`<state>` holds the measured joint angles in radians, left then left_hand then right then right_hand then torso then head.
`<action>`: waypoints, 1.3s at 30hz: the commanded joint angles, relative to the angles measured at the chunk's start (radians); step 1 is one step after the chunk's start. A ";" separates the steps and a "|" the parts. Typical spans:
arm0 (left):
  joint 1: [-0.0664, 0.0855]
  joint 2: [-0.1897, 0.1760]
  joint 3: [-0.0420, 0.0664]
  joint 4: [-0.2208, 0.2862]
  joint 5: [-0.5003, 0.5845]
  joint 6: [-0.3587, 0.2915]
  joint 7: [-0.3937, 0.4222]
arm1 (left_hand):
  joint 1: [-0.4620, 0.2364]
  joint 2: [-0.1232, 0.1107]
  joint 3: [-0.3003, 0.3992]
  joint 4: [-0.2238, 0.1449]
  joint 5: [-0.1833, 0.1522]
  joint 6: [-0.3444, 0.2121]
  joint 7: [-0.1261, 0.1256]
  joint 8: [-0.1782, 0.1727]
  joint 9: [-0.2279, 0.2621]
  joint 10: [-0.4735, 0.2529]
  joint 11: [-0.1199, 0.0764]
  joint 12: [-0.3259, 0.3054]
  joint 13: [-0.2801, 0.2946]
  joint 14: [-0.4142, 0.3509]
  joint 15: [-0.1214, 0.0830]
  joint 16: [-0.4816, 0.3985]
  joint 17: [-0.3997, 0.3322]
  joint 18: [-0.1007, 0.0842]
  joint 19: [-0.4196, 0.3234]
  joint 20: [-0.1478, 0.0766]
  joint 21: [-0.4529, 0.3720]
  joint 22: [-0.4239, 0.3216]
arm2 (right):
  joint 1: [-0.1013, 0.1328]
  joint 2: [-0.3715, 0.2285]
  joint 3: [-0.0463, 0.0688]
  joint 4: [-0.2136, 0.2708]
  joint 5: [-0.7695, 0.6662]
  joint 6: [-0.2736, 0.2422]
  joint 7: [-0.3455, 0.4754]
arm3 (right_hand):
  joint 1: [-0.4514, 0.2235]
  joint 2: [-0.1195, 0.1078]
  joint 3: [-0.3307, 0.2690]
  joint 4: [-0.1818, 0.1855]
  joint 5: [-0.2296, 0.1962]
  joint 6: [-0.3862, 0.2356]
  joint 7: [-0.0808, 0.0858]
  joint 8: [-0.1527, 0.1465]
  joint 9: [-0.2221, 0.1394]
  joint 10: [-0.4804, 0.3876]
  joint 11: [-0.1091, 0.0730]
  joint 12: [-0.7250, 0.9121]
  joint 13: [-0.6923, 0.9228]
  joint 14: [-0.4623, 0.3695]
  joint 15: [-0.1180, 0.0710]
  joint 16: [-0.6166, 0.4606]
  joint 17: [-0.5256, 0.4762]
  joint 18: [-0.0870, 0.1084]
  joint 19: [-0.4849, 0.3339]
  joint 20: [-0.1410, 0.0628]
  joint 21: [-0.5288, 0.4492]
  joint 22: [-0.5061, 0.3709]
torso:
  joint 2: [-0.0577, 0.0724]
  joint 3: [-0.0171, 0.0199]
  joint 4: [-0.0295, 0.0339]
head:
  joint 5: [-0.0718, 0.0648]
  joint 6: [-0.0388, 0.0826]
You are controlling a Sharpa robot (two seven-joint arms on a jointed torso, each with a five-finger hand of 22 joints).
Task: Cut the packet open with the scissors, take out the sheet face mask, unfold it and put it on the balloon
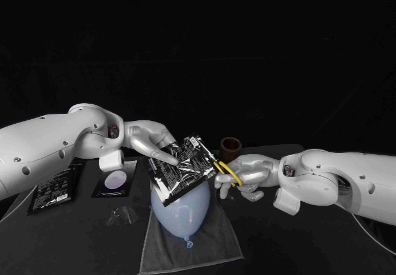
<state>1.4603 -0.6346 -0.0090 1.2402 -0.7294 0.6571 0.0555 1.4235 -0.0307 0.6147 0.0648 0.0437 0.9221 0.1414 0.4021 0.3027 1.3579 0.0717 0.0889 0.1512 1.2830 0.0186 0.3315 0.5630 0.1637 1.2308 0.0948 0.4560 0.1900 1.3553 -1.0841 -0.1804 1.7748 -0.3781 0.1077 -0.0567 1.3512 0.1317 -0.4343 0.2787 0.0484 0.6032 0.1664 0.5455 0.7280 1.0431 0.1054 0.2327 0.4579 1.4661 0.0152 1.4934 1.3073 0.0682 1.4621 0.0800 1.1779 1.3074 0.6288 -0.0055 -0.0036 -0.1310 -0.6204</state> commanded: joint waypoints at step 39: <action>0.000 0.005 0.000 0.007 -0.021 0.022 -0.005 | 0.003 0.005 -0.001 -0.001 0.004 0.006 0.001 0.004 0.186 0.002 -0.003 -0.002 0.001 -0.001 -0.009 0.006 0.001 0.013 0.001 -0.004 0.003 0.002 | 0.044 0.041 0.002 -0.023 0.040 -0.021 0.022 | -0.108 -0.113 0.138 0.011 -0.001 -0.012 0.059 -0.120 -0.115 -0.033 0.042 -0.092 -0.280 0.048 0.040 -0.013 0.007 0.035 -0.033 0.067 -0.141 -0.025 | 0.000 -0.0012 0.0009 | -0.004 0.007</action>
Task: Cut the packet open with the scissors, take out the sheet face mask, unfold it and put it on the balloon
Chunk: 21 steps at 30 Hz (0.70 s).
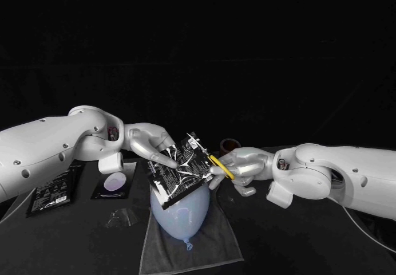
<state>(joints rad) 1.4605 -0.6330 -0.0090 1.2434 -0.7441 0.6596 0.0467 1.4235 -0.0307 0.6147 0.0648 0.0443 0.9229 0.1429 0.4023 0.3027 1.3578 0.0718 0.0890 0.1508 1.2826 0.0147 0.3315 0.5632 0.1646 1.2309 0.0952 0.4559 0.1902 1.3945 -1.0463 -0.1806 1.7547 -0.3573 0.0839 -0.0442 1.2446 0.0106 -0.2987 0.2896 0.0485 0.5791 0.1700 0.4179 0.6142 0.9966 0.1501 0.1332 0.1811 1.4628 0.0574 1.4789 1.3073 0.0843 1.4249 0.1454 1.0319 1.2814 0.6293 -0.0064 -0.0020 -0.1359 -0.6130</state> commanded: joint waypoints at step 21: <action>0.000 0.001 0.000 0.002 -0.008 0.013 0.006 | 0.003 0.006 -0.002 -0.001 0.004 0.006 -0.001 0.001 0.189 0.003 -0.003 -0.003 0.003 -0.002 -0.006 0.006 0.007 0.013 -0.003 -0.004 0.009 0.005 | 0.011 -0.003 0.002 -0.017 0.025 -0.039 0.003 | 0.100 0.139 -0.129 -0.015 0.000 0.248 -0.092 0.252 0.122 0.361 -0.144 0.248 0.184 0.066 -0.123 0.017 0.045 -0.011 0.052 -0.105 0.174 0.093 | 0.000 -0.0002 -0.0004 | 0.003 0.003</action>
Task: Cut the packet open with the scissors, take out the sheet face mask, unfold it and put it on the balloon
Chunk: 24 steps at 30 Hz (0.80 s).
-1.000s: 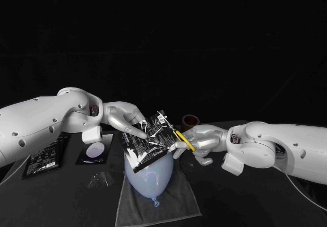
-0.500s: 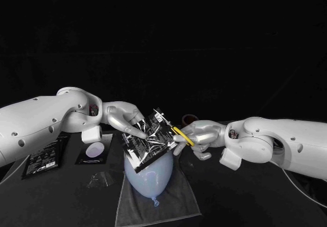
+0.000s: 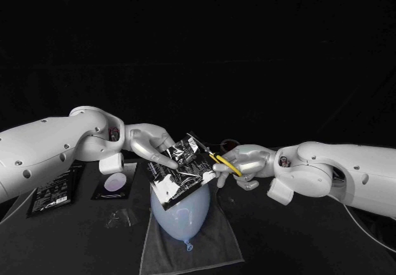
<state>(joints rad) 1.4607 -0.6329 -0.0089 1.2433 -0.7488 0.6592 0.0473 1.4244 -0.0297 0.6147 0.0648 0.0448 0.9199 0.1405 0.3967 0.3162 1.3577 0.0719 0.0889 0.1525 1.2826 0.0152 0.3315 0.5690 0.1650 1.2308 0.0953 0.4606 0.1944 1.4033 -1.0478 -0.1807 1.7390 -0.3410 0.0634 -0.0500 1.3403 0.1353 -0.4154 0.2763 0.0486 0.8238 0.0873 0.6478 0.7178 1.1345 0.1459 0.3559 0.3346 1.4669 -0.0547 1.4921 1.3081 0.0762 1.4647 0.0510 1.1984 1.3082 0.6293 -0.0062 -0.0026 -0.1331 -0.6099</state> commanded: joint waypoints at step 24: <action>0.000 0.000 0.000 0.001 -0.003 0.011 0.005 | 0.002 0.006 -0.002 -0.001 0.003 0.009 0.002 0.006 0.177 0.003 -0.003 -0.003 0.001 -0.002 -0.006 0.007 0.003 0.012 -0.004 -0.004 0.005 0.002 | 0.002 -0.007 0.001 -0.002 0.006 -0.036 0.012 | 0.017 0.026 -0.048 -0.001 0.000 -0.045 -0.012 0.064 0.102 0.133 -0.144 0.118 0.228 0.060 -0.014 -0.005 0.028 -0.004 0.008 -0.019 0.003 0.070 | 0.000 -0.0005 -0.0003 | 0.001 0.006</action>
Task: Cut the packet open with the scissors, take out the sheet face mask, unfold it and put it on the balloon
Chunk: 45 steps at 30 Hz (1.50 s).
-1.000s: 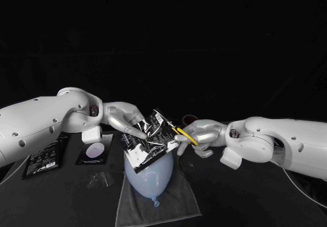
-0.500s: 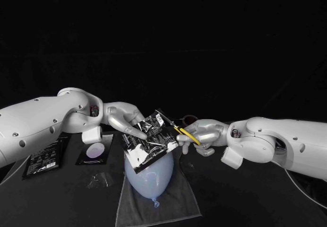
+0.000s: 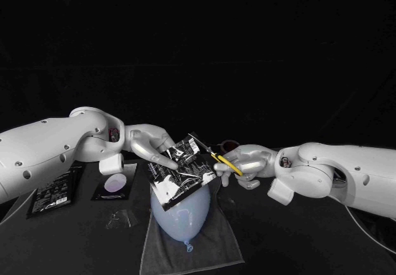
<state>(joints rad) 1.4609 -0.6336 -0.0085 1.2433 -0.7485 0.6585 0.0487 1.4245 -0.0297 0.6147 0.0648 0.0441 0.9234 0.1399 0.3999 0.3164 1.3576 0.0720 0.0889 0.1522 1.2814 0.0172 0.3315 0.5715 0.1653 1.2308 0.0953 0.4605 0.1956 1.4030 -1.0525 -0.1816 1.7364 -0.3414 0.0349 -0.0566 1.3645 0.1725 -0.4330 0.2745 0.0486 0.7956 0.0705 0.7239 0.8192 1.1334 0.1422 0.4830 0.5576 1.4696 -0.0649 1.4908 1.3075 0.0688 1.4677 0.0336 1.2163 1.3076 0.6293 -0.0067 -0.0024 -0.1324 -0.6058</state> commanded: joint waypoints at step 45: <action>-0.001 -0.049 -0.001 -0.020 0.027 -0.084 0.042 | 0.002 0.007 -0.002 -0.001 0.004 0.007 0.003 0.002 0.179 0.004 -0.003 -0.003 0.003 -0.001 -0.008 0.007 0.005 0.012 -0.007 -0.004 0.009 0.003 | 0.000 -0.135 -0.007 -0.020 -0.083 0.139 -0.004 | 0.315 0.061 0.102 -0.120 -0.001 0.048 0.053 -0.294 -0.260 0.127 -0.096 -0.258 -0.325 0.034 0.027 -0.048 -0.073 0.024 -0.018 0.033 -0.131 -0.009 | 0.000 0.0006 -0.0003 | -0.005 0.012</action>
<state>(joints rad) 1.4597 -0.6803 -0.0100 1.2200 -0.7450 0.5927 0.0627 1.4245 -0.0296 0.6147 0.0648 0.0438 0.9217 0.1418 0.3990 0.3164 1.3576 0.0720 0.0890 0.1542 1.2802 0.0141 0.3357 0.5755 0.1655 1.2255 0.0931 0.4640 0.1981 1.4023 -1.1859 -0.1890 1.7237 -0.4323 0.1455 -0.0806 1.6524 0.2033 -0.3355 0.1604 0.0487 0.8344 0.1245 0.4367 0.5658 1.1372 0.1206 0.2326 0.2348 1.4660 -0.0268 1.4430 1.2349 0.1120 1.4489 0.0770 1.0827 1.2947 0.6289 -0.0060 -0.0030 -0.1364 -0.5944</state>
